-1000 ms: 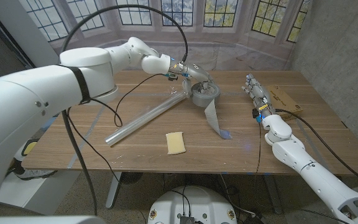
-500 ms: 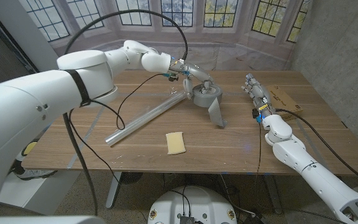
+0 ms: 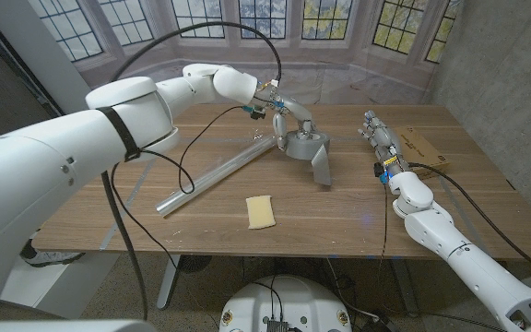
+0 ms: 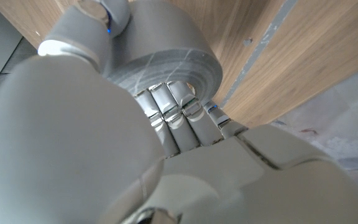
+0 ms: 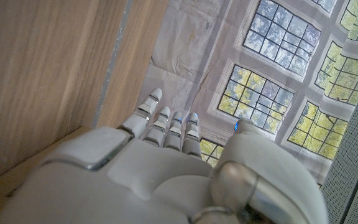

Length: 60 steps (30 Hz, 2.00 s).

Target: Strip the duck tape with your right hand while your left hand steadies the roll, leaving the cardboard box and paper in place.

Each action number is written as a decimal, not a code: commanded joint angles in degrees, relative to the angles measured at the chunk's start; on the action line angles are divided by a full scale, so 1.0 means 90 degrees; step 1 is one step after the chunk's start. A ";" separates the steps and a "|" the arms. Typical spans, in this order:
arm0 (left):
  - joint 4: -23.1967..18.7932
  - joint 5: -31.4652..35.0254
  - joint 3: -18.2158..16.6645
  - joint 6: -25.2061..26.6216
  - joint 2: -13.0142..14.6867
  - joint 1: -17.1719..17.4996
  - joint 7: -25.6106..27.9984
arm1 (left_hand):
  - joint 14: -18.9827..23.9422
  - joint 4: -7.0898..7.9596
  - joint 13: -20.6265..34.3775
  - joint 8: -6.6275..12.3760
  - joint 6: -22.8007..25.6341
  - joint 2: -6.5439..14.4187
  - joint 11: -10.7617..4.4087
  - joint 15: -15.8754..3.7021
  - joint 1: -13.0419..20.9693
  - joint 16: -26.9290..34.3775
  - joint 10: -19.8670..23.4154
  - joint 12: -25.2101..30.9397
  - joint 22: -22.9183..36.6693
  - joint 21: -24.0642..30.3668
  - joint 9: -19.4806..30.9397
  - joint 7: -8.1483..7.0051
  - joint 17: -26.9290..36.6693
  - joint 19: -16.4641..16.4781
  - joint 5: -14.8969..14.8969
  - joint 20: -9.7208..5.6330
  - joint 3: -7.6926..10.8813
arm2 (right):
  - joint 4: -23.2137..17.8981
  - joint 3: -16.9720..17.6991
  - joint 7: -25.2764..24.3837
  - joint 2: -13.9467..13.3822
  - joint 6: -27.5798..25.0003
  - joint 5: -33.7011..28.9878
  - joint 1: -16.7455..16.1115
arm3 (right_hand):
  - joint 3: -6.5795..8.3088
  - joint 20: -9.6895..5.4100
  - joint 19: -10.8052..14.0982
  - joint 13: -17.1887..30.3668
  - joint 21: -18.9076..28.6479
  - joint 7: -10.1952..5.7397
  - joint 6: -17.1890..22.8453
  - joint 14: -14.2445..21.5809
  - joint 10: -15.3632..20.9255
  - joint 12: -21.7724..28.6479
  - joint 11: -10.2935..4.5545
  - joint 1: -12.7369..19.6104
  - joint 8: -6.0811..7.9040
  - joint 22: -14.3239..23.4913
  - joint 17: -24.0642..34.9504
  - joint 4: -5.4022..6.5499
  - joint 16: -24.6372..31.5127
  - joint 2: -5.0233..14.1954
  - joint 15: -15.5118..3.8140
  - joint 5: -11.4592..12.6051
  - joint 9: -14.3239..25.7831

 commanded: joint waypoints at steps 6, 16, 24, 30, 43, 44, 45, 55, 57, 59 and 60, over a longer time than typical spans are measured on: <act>0.0035 -0.1120 -0.1037 0.1700 -0.0412 0.0211 -0.2611 | 0.0751 0.0461 0.2422 0.3646 0.0601 0.2714 -0.0005 0.0148 0.3255 0.0219 0.0749 0.1166 0.0177 0.0217 0.2370 0.0475 0.1181 -0.0065 0.0038 0.0032 0.0581 | -0.0028 0.0017 0.0004 0.0014 0.0083 0.0017 -0.0094 | 0.0021 -0.0030 0.0015 0.0021 0.0006 -0.0022 0.0056 0.0059 0.0066 0.0002 -0.0004 -0.0013 -0.0024 0.0014 0.0018 -0.0038 -0.0011 0.0022 -0.0245 -0.0011 0.0019; 0.0040 -0.1252 -0.1229 0.2380 -0.0508 0.0253 -0.2886 | 0.0744 0.0462 0.2453 0.3645 0.0572 0.2695 0.0000 0.0153 0.3251 0.0234 0.0745 0.1182 0.0186 0.0292 0.2349 0.0455 0.1207 -0.0084 0.0030 0.0047 0.0637 | -0.0095 0.0052 0.0007 -0.0036 0.0076 0.0036 -0.0167 | 0.0029 -0.0032 0.0016 0.0021 0.0006 -0.0026 0.0055 0.0057 0.0055 -0.0002 -0.0012 -0.0018 -0.0024 0.0014 0.0018 -0.0045 -0.0012 0.0024 -0.0250 -0.0012 0.0019; 0.0053 -0.1490 -0.1430 0.2954 -0.0560 0.0328 -0.3016 | 0.0738 0.0462 0.2503 0.3645 0.0557 0.2675 0.0007 0.0154 0.3249 0.0250 0.0723 0.1204 0.0196 0.0365 0.2326 0.0441 0.1234 -0.0116 0.0022 0.0059 0.0694 | -0.0151 0.0070 -0.0009 -0.0071 0.0045 0.0044 -0.0230 | 0.0036 -0.0033 0.0016 0.0021 0.0006 -0.0026 0.0058 0.0058 0.0064 0.0001 -0.0006 -0.0023 -0.0023 0.0014 0.0019 -0.0051 -0.0012 0.0025 -0.0248 -0.0012 0.0019; 0.0080 -0.1855 -0.1705 0.3705 -0.0657 0.0388 -0.3222 | 0.0739 0.0462 0.2510 0.3662 0.0537 0.2660 0.0014 0.0157 0.3245 0.0263 0.0719 0.1204 0.0204 0.0417 0.2344 0.0409 0.1252 -0.0139 0.0015 0.0066 0.0733 | -0.0153 0.0067 -0.0009 -0.0071 0.0022 0.0056 -0.0248 | 0.0039 -0.0031 0.0018 0.0021 0.0007 -0.0018 0.0059 0.0054 0.0062 0.0001 -0.0009 -0.0025 -0.0022 0.0014 0.0019 -0.0056 -0.0013 0.0023 -0.0250 -0.0013 0.0019; 0.0103 -0.2393 -0.2114 0.4821 -0.0749 0.0529 -0.3155 | 0.0748 0.0462 0.2555 0.3632 0.0524 0.2624 0.0079 0.0164 0.3236 0.0298 0.0707 0.1227 0.0222 0.0525 0.2272 0.0412 0.1291 -0.0139 0.0007 0.0076 0.0795 | -0.0197 0.0068 -0.0044 -0.0089 -0.0022 0.0045 -0.0283 | 0.0050 -0.0033 0.0017 0.0021 0.0006 -0.0027 0.0055 0.0053 0.0059 -0.0001 -0.0014 -0.0023 -0.0024 0.0014 0.0017 -0.0071 -0.0015 0.0022 -0.0245 -0.0015 0.0019; 0.0103 -0.2389 -0.2106 0.4828 -0.0755 0.0527 -0.3159 | 0.0749 0.0462 0.2579 0.3635 0.0521 0.2622 0.0074 0.0164 0.3237 0.0301 0.0698 0.1238 0.0224 0.0534 0.2275 0.0413 0.1295 -0.0145 0.0006 0.0080 0.0802 | -0.0201 0.0068 -0.0045 -0.0089 -0.0024 0.0045 -0.0286 | 0.0051 -0.0034 0.0017 0.0021 0.0006 -0.0029 0.0058 0.0054 0.0058 -0.0001 -0.0015 -0.0023 -0.0023 0.0014 0.0017 -0.0072 -0.0015 0.0021 -0.0245 -0.0015 0.0019; 0.0106 -0.2413 -0.2121 0.4875 -0.0763 0.0536 -0.3165 | 0.0749 0.0462 0.2579 0.3632 0.0517 0.2621 0.0071 0.0164 0.3236 0.0302 0.0698 0.1237 0.0225 0.0536 0.2271 0.0413 0.1296 -0.0146 0.0006 0.0081 0.0803 | -0.0206 0.0067 -0.0046 -0.0094 -0.0033 0.0043 -0.0286 | 0.0052 -0.0032 0.0015 0.0021 0.0005 -0.0028 0.0057 0.0057 0.0057 -0.0001 -0.0013 -0.0023 -0.0024 0.0014 0.0017 -0.0074 -0.0013 0.0021 -0.0244 -0.0015 0.0019; 0.0123 -0.2734 -0.2357 0.5535 -0.0840 0.0629 -0.3234 | 0.0734 0.0466 0.2559 0.3623 0.0519 0.2591 0.0029 0.0174 0.3225 0.0327 0.0680 0.1215 0.0244 0.0631 0.2232 0.0414 0.1329 -0.0181 -0.0002 0.0094 0.0871 | -0.0293 0.0089 -0.0091 -0.0132 -0.0061 0.0036 -0.0362 | 0.0060 -0.0032 0.0016 0.0021 0.0006 -0.0024 0.0054 0.0060 0.0061 0.0001 0.0002 -0.0022 -0.0024 0.0014 0.0015 -0.0086 -0.0013 0.0018 -0.0247 -0.0016 0.0019; 0.0126 -0.2813 -0.2421 0.5681 -0.0856 0.0650 -0.3240 | 0.0732 0.0467 0.2554 0.3615 0.0526 0.2580 0.0036 0.0175 0.3220 0.0335 0.0680 0.1211 0.0249 0.0660 0.2208 0.0394 0.1339 -0.0191 -0.0004 0.0095 0.0890 | -0.0307 0.0095 -0.0093 -0.0138 -0.0060 0.0039 -0.0377 | 0.0061 -0.0035 0.0018 0.0021 0.0007 -0.0023 0.0057 0.0058 0.0059 0.0000 0.0000 -0.0022 -0.0023 0.0014 0.0015 -0.0088 -0.0014 0.0017 -0.0247 -0.0017 0.0019; 0.0128 -0.2870 -0.2469 0.5780 -0.0869 0.0669 -0.3238 | 0.0734 0.0467 0.2566 0.3604 0.0506 0.2570 0.0039 0.0174 0.3216 0.0345 0.0676 0.1216 0.0253 0.0693 0.2195 0.0413 0.1350 -0.0196 -0.0006 0.0096 0.0911 | -0.0323 0.0101 -0.0098 -0.0145 -0.0062 0.0041 -0.0394 | 0.0063 -0.0033 0.0016 0.0021 0.0006 -0.0023 0.0053 0.0056 0.0057 -0.0001 -0.0007 -0.0022 -0.0025 0.0014 0.0015 -0.0090 -0.0015 0.0017 -0.0250 -0.0017 0.0019; 0.0128 -0.2885 -0.2482 0.5809 -0.0874 0.0675 -0.3235 | 0.0734 0.0468 0.2553 0.3611 0.0513 0.2565 0.0042 0.0174 0.3214 0.0350 0.0674 0.1207 0.0255 0.0707 0.2200 0.0412 0.1354 -0.0200 -0.0007 0.0100 0.0919 | -0.0333 0.0103 -0.0100 -0.0153 -0.0067 0.0037 -0.0401 | 0.0064 -0.0033 0.0016 0.0021 0.0006 -0.0023 0.0055 0.0056 0.0057 -0.0001 -0.0009 -0.0022 -0.0024 0.0014 0.0015 -0.0092 -0.0015 0.0017 -0.0250 -0.0017 0.0019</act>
